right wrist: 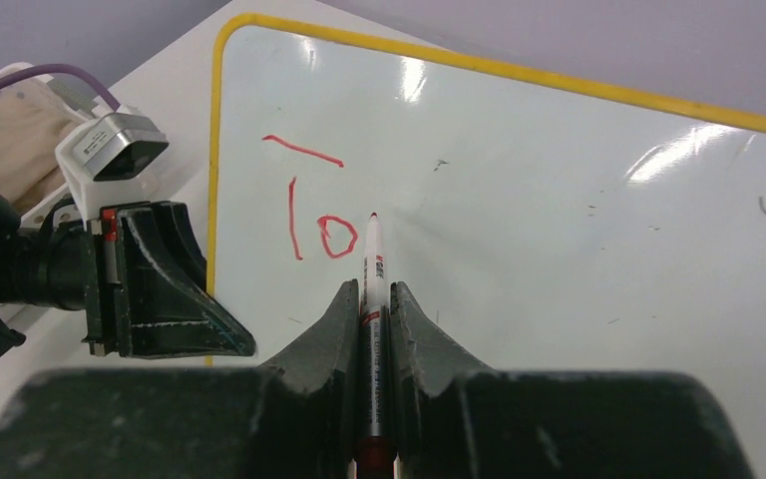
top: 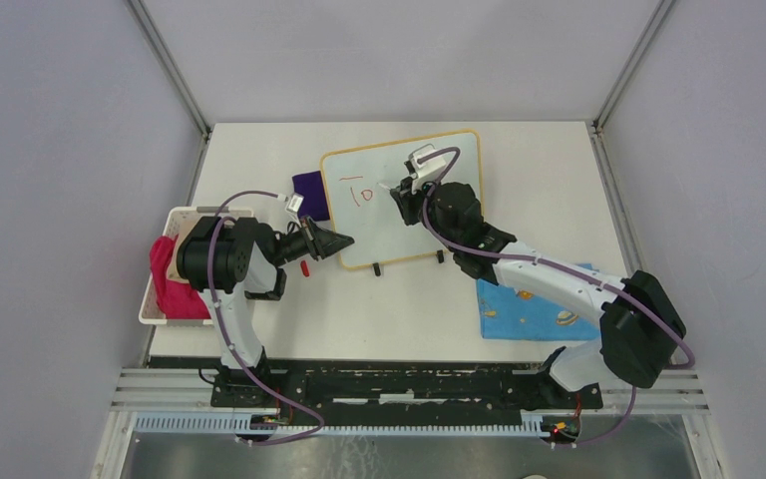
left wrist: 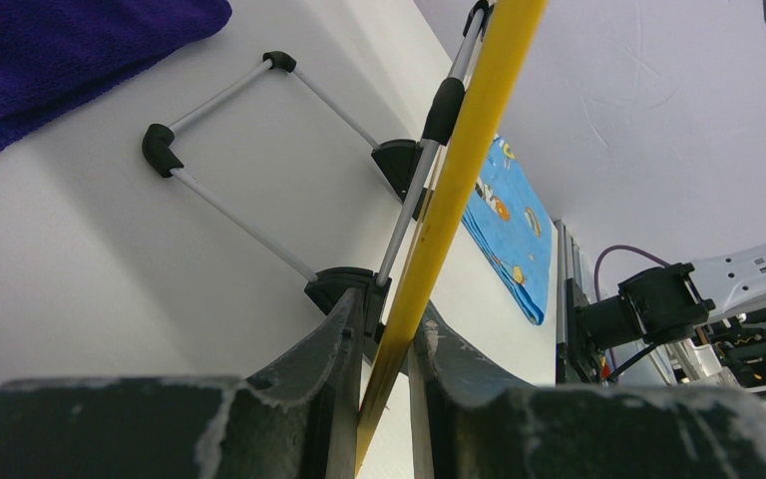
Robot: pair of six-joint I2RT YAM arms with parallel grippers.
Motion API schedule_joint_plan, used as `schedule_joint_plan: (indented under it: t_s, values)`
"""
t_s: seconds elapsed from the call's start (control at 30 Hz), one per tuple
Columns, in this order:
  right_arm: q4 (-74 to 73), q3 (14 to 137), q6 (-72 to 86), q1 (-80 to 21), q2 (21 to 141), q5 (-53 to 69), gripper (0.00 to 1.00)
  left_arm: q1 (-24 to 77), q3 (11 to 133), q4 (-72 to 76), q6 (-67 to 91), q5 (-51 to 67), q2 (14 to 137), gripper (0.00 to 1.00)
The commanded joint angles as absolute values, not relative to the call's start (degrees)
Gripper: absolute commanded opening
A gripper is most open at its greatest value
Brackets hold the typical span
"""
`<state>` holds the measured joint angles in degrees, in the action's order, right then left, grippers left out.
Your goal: Write a sentence on the whiteboard
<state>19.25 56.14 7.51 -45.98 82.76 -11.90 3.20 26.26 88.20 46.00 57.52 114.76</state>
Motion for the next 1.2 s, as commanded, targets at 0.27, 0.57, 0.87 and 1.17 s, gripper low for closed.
schedule_joint_plan:
  t_s: [0.27,0.57,0.87,1.17]
  values:
    - [21.5,61.7,7.8,-44.2,85.0,-11.2,0.0,2.7,26.5,97.1,47.0,54.5,116.5,0.02]
    - [20.1,62.5,7.8,-44.1,86.8,-11.3,0.0,2.7,26.5,97.1,47.0,54.4,116.6,0.02]
    - [19.5,59.6,8.4,-44.1,86.6,-11.7,0.0,2.6,26.5,97.1,47.1,54.5,116.7,0.02]
    - [20.2,55.0,9.7,-44.1,84.5,-11.1,0.0,2.7,26.5,97.2,47.1,54.5,116.7,0.02]
